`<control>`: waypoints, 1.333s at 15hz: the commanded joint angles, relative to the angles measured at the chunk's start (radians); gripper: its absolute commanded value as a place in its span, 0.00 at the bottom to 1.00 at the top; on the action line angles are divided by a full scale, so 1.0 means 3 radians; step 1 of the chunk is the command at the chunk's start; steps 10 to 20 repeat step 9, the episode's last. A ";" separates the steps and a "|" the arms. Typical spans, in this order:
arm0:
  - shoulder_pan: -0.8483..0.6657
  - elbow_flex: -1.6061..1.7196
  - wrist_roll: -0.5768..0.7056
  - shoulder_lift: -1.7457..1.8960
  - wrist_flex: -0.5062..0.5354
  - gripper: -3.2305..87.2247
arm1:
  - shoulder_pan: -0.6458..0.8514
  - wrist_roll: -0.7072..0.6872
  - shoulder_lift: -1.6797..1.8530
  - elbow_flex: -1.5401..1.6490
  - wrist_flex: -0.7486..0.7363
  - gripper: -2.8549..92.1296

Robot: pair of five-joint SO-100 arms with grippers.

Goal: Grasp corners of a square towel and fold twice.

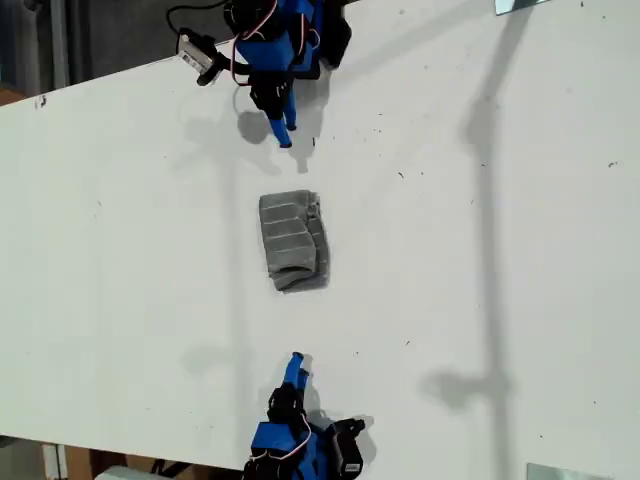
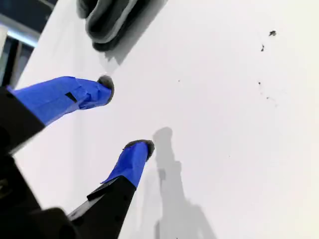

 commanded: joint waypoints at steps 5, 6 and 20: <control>0.0153 0.0036 0.0890 0.0010 -0.0066 0.25 | 0.0010 0.0000 0.0005 -0.0092 0.0031 0.22; 0.0153 0.0036 0.0890 0.0010 -0.0066 0.25 | 0.0010 0.0000 0.0005 -0.0092 0.0031 0.22; 0.0153 0.0036 0.0890 0.0010 -0.0066 0.25 | 0.0005 0.0000 0.0005 -0.0092 0.0031 0.22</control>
